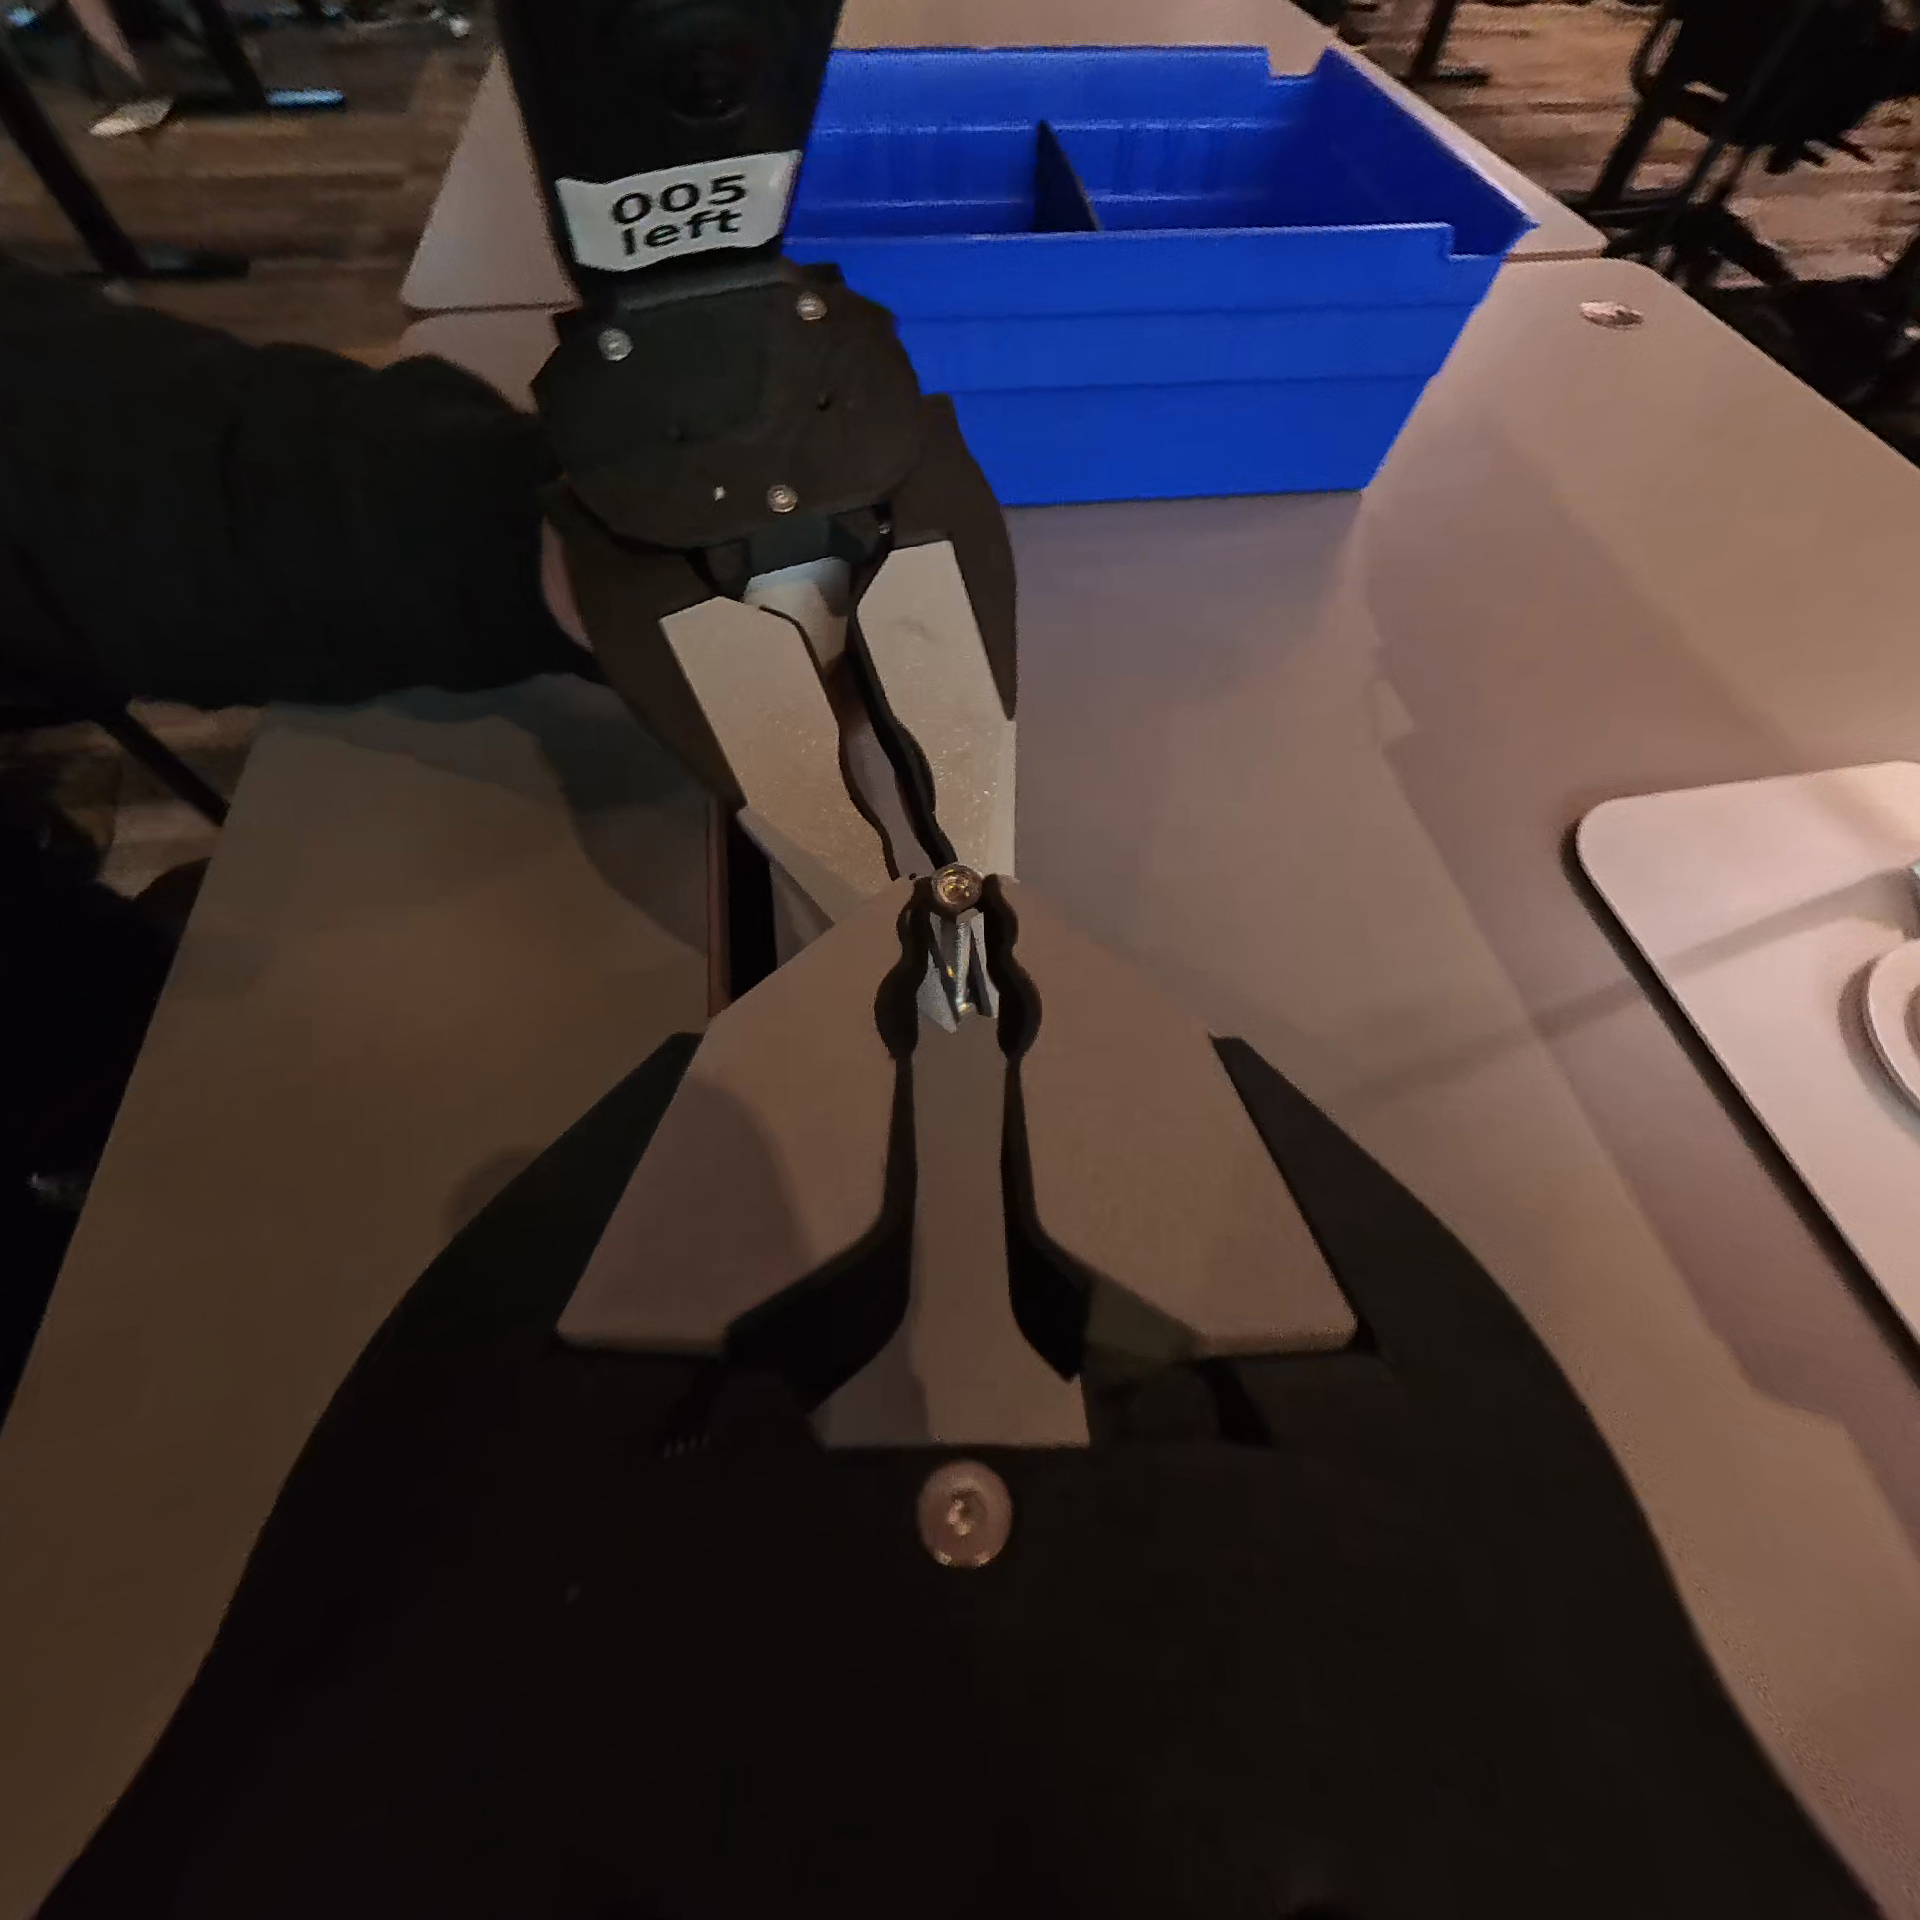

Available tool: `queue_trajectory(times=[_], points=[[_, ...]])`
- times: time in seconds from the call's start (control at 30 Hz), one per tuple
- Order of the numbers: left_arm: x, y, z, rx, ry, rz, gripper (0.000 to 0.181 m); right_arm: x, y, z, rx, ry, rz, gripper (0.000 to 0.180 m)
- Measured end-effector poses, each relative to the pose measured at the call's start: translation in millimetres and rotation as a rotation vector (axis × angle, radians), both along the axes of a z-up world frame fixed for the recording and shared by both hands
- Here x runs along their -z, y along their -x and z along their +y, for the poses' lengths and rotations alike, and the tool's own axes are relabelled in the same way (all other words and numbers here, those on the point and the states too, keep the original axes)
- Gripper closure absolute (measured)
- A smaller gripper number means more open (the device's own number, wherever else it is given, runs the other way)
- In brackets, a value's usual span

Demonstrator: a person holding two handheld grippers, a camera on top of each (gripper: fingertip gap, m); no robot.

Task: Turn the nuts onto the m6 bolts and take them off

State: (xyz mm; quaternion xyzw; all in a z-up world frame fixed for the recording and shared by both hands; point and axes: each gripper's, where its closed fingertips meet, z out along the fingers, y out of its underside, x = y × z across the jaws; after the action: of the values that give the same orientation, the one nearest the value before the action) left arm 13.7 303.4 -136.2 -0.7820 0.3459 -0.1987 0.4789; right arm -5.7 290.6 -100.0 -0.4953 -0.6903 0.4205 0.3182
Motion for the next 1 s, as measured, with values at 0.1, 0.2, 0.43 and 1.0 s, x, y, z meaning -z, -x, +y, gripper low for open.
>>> queue_trajectory(times=[0.1,0.2,0.43,1.0], points=[[0.7,6.5,6.2,-0.064,-0.007,0.007,0.179,0.6,6.2,6.1,0.144,0.008,0.004,0.173],[5.9,11.5,11.3,-0.12,0.011,0.015,0.179,5.9,10.4,13.8,0.33,-0.053,-0.033,0.173],[7.4,13.7,11.1,-0.13,0.029,-0.004,0.178,7.7,12.9,14.8,0.484,-0.17,-0.039,0.171],[1.2,4.3,2.3,-0.044,0.019,-0.027,0.179,-7.1,3.2,2.5,0.168,-0.025,0.024,0.157]])
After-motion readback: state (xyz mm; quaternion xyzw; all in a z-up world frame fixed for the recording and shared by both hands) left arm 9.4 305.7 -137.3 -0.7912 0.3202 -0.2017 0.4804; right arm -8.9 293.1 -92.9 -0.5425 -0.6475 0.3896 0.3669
